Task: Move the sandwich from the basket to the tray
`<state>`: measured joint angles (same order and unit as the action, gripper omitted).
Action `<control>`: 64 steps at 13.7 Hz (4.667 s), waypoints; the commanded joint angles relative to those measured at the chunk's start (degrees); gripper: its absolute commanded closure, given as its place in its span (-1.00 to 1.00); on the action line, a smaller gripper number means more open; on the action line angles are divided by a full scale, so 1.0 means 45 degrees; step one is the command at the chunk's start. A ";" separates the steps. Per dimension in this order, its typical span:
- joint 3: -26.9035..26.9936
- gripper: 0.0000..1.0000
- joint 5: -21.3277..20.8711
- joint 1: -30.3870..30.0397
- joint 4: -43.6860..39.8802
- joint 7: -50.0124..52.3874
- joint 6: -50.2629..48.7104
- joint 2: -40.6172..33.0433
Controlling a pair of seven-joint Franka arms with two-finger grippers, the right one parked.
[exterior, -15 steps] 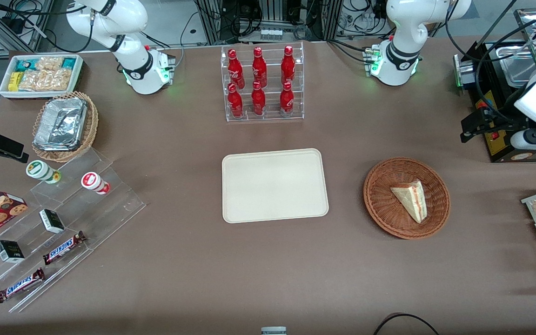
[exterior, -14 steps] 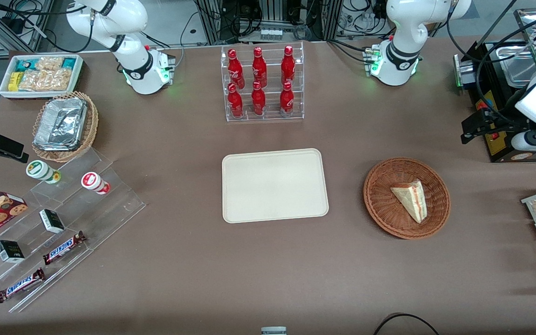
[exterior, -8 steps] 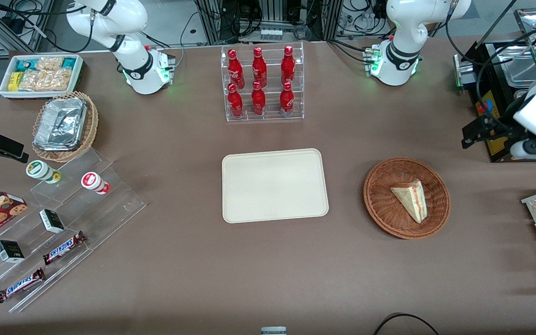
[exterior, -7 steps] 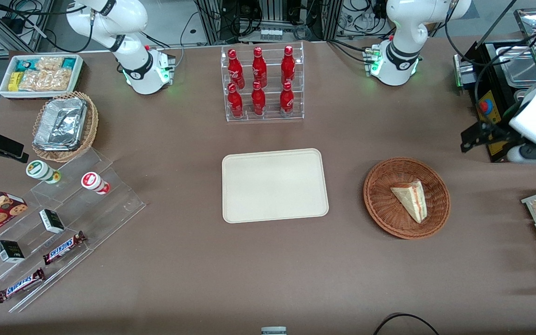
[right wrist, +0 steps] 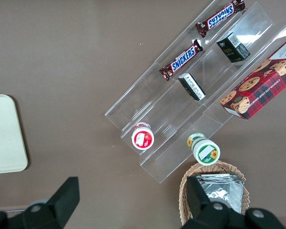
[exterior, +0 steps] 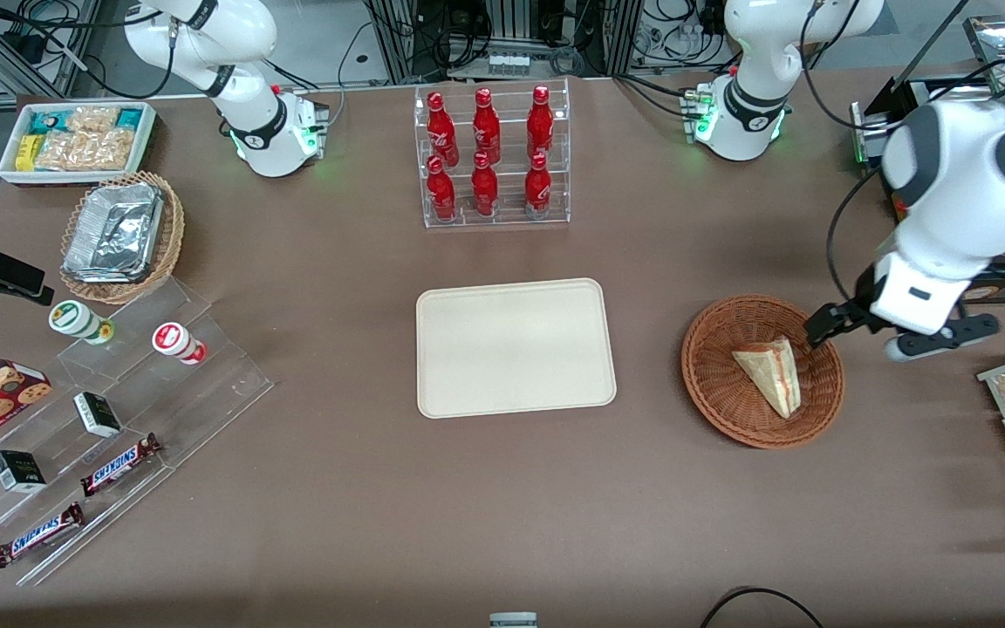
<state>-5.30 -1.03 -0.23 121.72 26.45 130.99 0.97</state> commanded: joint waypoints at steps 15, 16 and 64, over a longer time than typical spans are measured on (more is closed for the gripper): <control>0.0026 1.00 -0.0239 -0.0008 0.1898 0.2188 0.4447 0.3027; 0.0026 1.00 -0.0239 0.0011 0.1859 0.2149 0.4408 0.2891; -0.2397 -1.00 -0.2138 0.4174 -0.7712 0.5925 -0.6564 0.3088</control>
<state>-15.88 -13.05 20.81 84.77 57.20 103.86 18.28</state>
